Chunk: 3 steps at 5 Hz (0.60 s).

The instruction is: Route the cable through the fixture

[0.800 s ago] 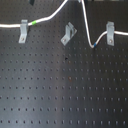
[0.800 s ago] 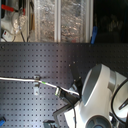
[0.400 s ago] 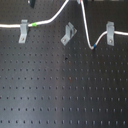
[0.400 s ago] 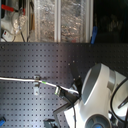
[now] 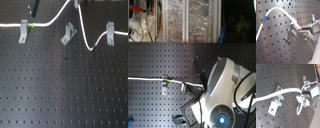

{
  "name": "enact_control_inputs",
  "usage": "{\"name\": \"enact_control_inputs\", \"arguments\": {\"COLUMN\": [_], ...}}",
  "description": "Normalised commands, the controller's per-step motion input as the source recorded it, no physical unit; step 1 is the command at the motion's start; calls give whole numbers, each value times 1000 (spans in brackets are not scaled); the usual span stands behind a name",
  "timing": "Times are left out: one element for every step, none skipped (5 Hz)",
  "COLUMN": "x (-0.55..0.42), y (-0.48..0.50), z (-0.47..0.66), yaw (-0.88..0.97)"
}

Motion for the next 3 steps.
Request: {"name": "enact_control_inputs", "arguments": {"x": [-523,-525,-465], "y": [60,127,-27], "z": [333,335,285], "yaw": [-31,-349,-465]}}
